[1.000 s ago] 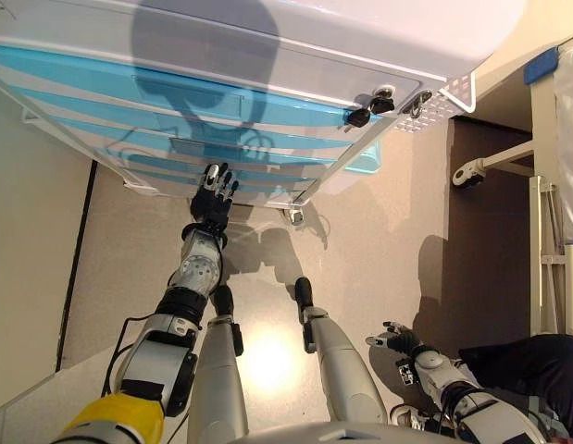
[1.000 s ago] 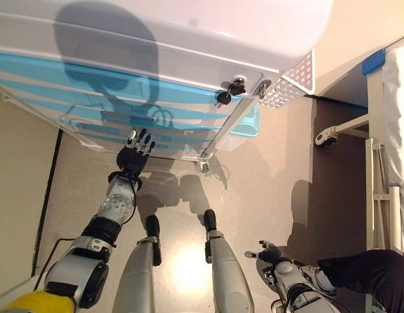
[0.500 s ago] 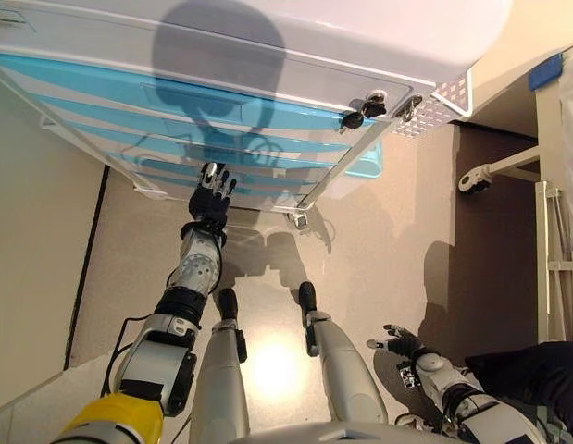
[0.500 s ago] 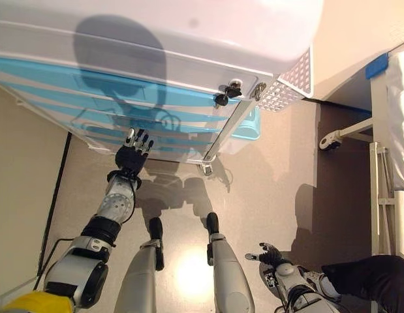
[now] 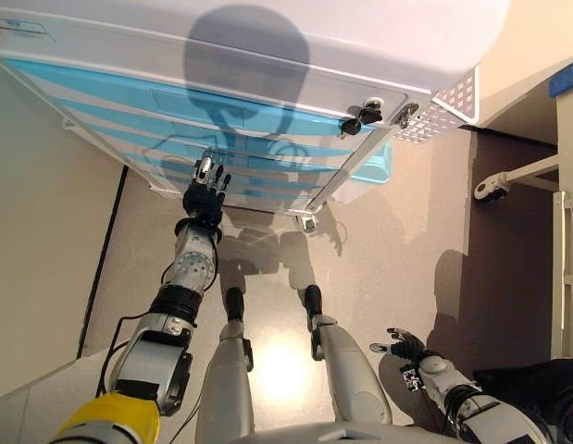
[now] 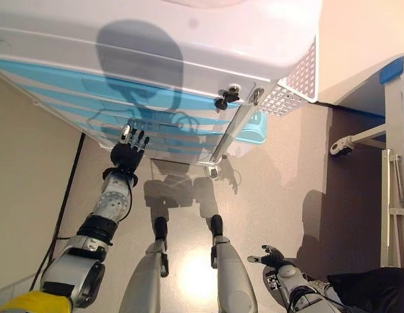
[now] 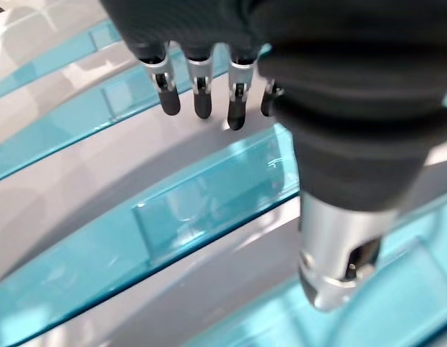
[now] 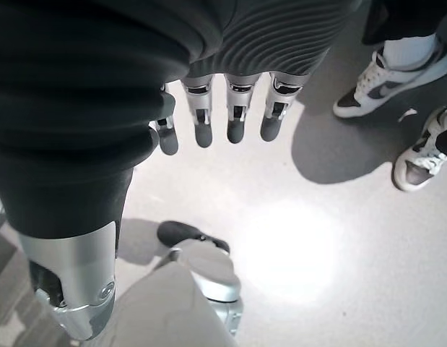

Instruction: Open the drawer and pick up the medicine

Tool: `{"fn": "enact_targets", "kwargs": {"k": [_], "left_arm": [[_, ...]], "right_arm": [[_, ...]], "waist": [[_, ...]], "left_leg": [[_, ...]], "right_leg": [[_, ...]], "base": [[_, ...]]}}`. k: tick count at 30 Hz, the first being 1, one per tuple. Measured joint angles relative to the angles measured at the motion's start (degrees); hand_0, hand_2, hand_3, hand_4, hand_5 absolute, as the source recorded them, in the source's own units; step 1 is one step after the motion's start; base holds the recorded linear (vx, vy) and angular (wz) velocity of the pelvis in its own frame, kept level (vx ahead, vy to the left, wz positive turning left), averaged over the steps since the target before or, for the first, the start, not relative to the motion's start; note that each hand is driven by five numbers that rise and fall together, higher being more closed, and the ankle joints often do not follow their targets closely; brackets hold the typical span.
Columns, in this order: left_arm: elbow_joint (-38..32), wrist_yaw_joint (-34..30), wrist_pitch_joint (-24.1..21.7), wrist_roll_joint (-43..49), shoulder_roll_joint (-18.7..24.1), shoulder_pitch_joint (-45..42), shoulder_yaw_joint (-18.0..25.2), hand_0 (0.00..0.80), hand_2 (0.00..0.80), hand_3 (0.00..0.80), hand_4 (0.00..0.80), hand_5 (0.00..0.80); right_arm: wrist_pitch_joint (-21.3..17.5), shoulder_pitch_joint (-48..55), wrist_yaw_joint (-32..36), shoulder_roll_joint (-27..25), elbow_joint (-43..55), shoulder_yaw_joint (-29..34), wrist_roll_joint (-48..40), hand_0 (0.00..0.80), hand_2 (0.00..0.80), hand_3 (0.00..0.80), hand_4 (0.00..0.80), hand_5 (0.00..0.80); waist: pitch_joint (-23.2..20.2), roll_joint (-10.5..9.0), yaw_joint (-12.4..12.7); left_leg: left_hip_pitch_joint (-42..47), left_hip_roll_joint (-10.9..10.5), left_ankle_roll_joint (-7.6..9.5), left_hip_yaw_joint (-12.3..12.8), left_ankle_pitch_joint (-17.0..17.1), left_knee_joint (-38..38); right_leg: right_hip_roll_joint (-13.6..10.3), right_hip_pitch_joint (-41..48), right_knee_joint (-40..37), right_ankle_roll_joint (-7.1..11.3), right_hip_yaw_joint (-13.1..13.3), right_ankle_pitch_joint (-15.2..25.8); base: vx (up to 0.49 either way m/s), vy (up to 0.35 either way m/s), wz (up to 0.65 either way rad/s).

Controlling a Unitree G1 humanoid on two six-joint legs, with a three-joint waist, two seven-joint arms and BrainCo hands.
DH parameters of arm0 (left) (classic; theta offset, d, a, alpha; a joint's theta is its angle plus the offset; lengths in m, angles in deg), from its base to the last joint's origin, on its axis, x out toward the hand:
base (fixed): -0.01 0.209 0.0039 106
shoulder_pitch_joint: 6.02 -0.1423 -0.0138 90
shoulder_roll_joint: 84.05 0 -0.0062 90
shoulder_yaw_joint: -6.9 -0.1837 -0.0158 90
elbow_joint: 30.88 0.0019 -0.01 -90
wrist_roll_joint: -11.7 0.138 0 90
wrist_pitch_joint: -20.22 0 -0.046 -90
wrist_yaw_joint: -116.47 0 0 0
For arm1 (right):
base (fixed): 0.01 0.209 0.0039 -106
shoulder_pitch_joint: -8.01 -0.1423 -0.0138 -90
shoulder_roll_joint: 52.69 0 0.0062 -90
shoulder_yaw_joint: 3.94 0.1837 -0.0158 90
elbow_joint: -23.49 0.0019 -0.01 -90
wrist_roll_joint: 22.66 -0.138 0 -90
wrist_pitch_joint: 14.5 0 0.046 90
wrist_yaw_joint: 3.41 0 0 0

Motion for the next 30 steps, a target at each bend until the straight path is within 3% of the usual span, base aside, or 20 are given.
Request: {"fn": "enact_targets", "kwargs": {"k": [1, 2, 12, 30], "left_arm": [[-0.02, 0.11, -0.16, 0.0, 0.0, 0.02, 0.0, 0.772, 0.772, 0.772, 0.772, 0.772], [-0.06, 0.66, -0.23, -0.05, 0.0, 0.22, 0.01, 0.8, 0.8, 0.8, 0.8, 0.8], [0.31, 4.96, -1.14, -1.23, -0.05, 0.62, 2.62, 0.8, 0.8, 0.8, 0.8, 0.8], [2.14, 5.11, -2.68, -1.21, -1.74, 1.37, 2.51, 0.8, 0.8, 0.8, 0.8, 0.8]], "right_arm": [[0.0, 0.0, -0.05, -0.02, 0.0, 0.0, 0.0, 0.0, 0.0, 0.0, 0.0, 0.0], [0.0, -0.01, -0.16, -0.03, 0.01, -0.01, 0.0, 0.0, 0.0, 0.0, 0.0, 0.0], [0.0, -0.08, -0.99, -0.03, 0.17, -0.02, 0.07, 0.0, 0.0, 0.0, 0.0, 0.0], [0.0, -0.12, -1.18, -0.01, 0.22, -0.19, 0.04, 0.0, 0.0, 0.0, 0.0, 0.0]], "waist": [[0.0, 0.0, -0.01], [0.0, 0.0, -0.01], [-0.03, -0.04, -1.19], [-0.12, -0.09, -1.22]], "left_leg": [[0.01, 0.0, 0.0, -0.01, 0.01, -0.04], [0.05, -0.02, 0.01, -0.07, 0.13, -0.31], [0.09, -0.16, -0.07, -0.1, 0.72, -1.55], [0.55, -0.15, -0.16, -0.05, 0.65, -1.87]], "right_leg": [[-0.01, 0.01, 0.0, -0.02, -0.03, -0.01], [-0.02, -0.03, -0.03, -0.02, -0.07, -0.01], [-0.13, -0.17, -0.73, -0.27, -0.28, 0.14], [-0.13, 0.06, -0.88, -0.26, -0.28, 0.13]], "base": [[0.012, -0.018, 0.04], [0.0, 0.0, 0.0], [0.006, -0.002, 0.01], [0.0, 0.0, 0.0]]}}
